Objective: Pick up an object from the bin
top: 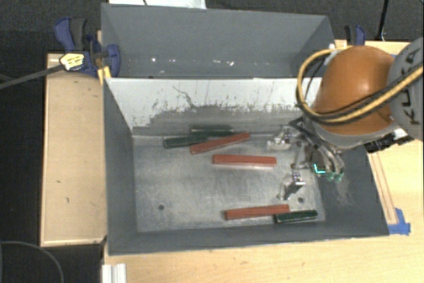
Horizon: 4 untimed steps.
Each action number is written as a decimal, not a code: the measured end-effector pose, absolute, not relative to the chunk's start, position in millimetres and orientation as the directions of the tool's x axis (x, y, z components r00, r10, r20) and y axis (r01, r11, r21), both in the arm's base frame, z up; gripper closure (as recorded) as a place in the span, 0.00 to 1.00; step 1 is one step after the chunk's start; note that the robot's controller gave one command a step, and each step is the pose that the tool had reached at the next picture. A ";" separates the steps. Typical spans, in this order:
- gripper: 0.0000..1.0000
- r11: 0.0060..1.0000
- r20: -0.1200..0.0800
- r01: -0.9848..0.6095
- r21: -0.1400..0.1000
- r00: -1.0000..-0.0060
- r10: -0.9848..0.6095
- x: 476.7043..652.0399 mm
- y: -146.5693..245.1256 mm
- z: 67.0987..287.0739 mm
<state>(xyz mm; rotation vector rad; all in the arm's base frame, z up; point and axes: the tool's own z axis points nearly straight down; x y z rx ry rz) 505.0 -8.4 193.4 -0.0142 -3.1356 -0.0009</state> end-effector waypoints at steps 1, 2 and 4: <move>0.00 1.000 -0.003 0.009 0.000 -1.000 0.009 506.7 -8.4 197.4; 0.00 0.998 -0.009 -0.060 0.000 -0.998 -0.060 500.5 -8.5 147.4; 1.00 0.999 -0.013 -0.040 0.000 -0.999 -0.040 497.3 2.3 74.1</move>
Offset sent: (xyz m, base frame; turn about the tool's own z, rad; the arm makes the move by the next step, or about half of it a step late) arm -0.0176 -0.0002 -0.1234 -0.1554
